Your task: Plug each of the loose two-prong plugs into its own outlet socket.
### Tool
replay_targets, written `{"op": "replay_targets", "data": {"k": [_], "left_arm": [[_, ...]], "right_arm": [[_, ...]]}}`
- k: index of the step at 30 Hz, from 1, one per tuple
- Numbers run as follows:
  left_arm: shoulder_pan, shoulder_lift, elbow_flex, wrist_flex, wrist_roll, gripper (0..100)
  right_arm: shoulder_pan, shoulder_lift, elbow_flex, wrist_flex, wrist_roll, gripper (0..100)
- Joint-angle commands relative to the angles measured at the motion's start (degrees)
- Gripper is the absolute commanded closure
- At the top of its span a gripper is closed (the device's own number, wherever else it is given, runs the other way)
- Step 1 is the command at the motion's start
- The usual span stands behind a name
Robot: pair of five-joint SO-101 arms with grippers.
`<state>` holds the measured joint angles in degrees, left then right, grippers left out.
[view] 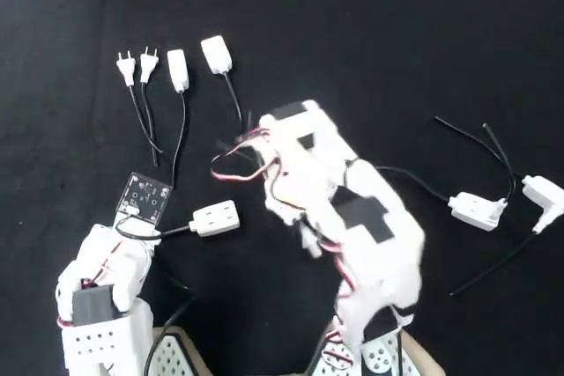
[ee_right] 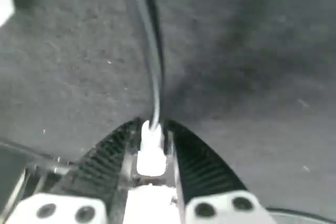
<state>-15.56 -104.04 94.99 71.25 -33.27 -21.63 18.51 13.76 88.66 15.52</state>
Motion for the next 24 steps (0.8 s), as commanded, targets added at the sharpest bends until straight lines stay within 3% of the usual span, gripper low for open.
{"op": "replay_targets", "data": {"k": [1,5,12,19,24], "left_arm": [[-0.04,0.00,-0.13,0.26,-0.26,91],[-0.04,0.00,-0.13,0.26,-0.26,91],[-0.04,0.00,-0.13,0.26,-0.26,91],[-0.04,0.00,-0.13,0.26,-0.26,91],[-0.04,0.00,-0.13,0.26,-0.26,91]], "right_arm": [[2.73,-14.20,5.05,-5.45,-0.88,98.6],[2.46,-27.30,16.22,-16.70,-5.54,98.6],[-6.51,-46.37,36.70,-38.77,-10.11,98.6],[-11.43,-63.78,51.82,-49.67,-10.64,98.6],[-15.74,-73.54,62.11,-60.31,-21.80,98.6]]}}
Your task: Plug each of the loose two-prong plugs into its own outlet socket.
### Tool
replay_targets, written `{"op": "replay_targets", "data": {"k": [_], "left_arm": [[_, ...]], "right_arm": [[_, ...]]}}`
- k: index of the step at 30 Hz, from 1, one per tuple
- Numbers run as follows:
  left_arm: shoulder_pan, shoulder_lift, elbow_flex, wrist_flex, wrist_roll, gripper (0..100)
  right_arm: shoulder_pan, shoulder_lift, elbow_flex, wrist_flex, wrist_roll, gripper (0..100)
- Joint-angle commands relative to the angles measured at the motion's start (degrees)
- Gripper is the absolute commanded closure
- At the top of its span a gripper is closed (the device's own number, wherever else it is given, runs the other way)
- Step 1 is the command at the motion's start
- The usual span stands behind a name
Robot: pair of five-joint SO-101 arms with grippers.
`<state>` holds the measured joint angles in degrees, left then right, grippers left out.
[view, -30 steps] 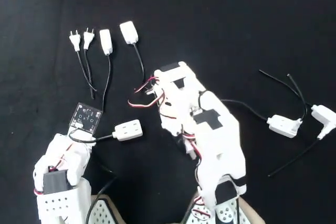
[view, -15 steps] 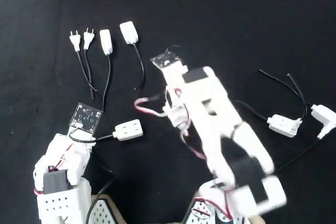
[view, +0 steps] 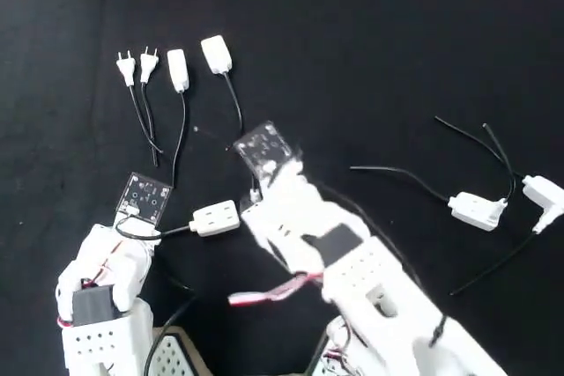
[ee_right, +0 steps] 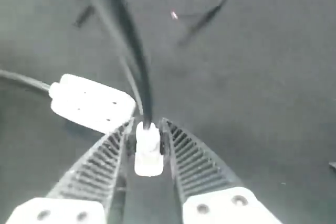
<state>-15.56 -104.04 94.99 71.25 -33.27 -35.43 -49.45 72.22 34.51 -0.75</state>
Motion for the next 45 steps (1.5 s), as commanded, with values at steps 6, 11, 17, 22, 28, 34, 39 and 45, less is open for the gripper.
{"op": "replay_targets", "data": {"k": [6,11,17,22,28,34,39,45], "left_arm": [[-0.04,0.00,-0.13,0.44,-0.26,91],[0.04,-0.09,-0.22,1.23,-0.35,91],[0.04,-0.09,-0.22,1.23,-0.35,91],[0.04,-0.09,-0.22,1.23,-0.35,91],[0.04,-0.09,-0.22,1.05,-0.35,91],[-0.04,-0.09,-0.22,1.05,-0.35,91],[-0.04,-0.09,-0.22,1.05,-0.35,91],[-0.04,-0.09,-0.22,1.14,-0.35,91]], "right_arm": [[-2.29,-14.02,13.23,-15.65,-7.03,98.2],[-2.37,-15.52,13.93,-15.91,-8.35,98.4],[-3.08,-14.02,12.97,-16.18,-15.21,98.5],[-3.08,-7.34,11.47,-19.60,-18.55,98.4],[-5.19,8.40,5.32,-22.51,-20.75,98.2],[-6.95,15.78,0.84,-22.07,-22.86,98.4],[-6.33,15.87,0.57,-22.15,-22.95,98.5],[-3.25,15.96,0.57,-22.51,-22.95,98.5]]}}
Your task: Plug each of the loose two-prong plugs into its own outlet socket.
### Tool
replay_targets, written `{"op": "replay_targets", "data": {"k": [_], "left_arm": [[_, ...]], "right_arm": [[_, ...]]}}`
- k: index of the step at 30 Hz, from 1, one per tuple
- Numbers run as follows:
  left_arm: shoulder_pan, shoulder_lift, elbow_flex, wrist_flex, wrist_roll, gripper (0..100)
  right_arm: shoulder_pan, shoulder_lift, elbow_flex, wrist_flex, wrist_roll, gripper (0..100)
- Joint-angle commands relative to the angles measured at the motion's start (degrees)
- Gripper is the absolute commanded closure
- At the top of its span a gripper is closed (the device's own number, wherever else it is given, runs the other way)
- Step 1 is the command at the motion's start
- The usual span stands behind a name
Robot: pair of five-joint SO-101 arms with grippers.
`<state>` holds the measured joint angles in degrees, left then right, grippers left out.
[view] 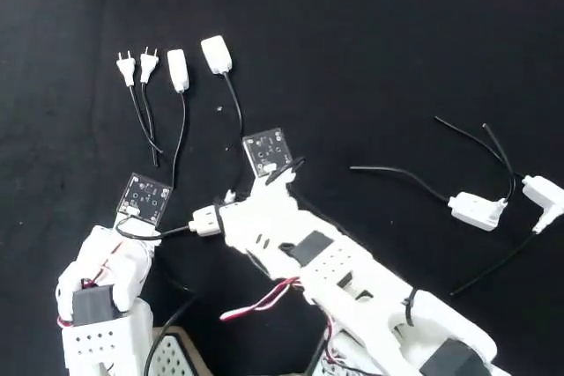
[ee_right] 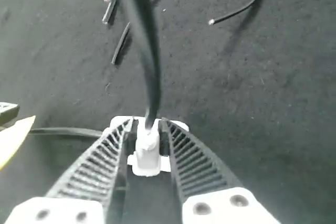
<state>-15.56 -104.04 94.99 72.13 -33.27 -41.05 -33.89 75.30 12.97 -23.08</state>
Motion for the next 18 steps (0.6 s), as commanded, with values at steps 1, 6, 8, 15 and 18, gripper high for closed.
{"op": "replay_targets", "data": {"k": [1,6,8,15,18], "left_arm": [[-0.04,-0.09,-0.22,0.18,-0.35,91],[-0.04,-0.09,-0.22,0.18,-0.35,91],[-0.04,-0.09,-0.22,0.18,-0.35,91],[-0.04,-0.09,-0.22,0.09,-0.35,91],[-0.04,-0.09,-0.22,0.09,-0.35,91]], "right_arm": [[2.73,0.40,-2.51,-0.97,-0.62,98.5],[3.16,0.40,-2.51,-1.05,-0.62,98.5],[3.96,0.57,-2.51,-1.32,-0.62,98.5],[4.04,0.66,0.13,-7.30,-0.62,98.5],[3.96,0.66,0.40,-7.47,-0.62,98.5]]}}
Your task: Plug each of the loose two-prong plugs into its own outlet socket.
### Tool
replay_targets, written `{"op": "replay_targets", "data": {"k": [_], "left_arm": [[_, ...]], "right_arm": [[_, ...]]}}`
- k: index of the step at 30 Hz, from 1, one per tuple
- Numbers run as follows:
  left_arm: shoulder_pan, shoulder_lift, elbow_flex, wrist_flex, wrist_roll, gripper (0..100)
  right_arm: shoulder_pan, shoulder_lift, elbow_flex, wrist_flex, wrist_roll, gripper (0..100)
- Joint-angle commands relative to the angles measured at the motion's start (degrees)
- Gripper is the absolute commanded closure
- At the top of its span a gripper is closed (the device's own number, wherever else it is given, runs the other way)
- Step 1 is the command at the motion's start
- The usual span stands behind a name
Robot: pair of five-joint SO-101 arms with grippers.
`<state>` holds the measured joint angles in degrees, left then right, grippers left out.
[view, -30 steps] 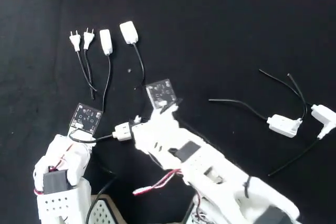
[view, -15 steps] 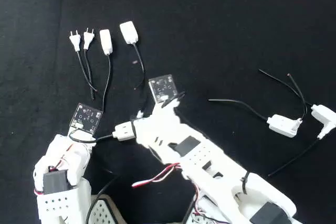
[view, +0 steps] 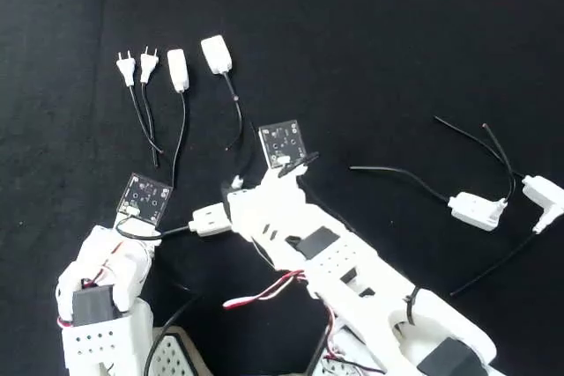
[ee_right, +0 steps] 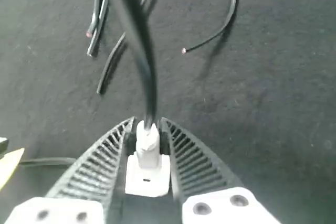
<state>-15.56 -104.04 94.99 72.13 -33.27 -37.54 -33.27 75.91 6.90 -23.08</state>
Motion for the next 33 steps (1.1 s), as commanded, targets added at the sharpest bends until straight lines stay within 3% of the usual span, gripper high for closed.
{"op": "replay_targets", "data": {"k": [1,6,33], "left_arm": [[-0.04,-0.09,-0.22,0.09,-0.35,91],[-0.04,-0.09,-0.22,0.09,-0.35,91],[0.13,-0.09,-0.22,0.09,-0.35,91]], "right_arm": [[0.44,0.04,-0.22,-1.14,-0.62,98.5],[-1.67,-0.31,-0.57,3.25,-0.70,98.5],[-4.31,0.13,-0.22,3.96,-0.35,98.5]]}}
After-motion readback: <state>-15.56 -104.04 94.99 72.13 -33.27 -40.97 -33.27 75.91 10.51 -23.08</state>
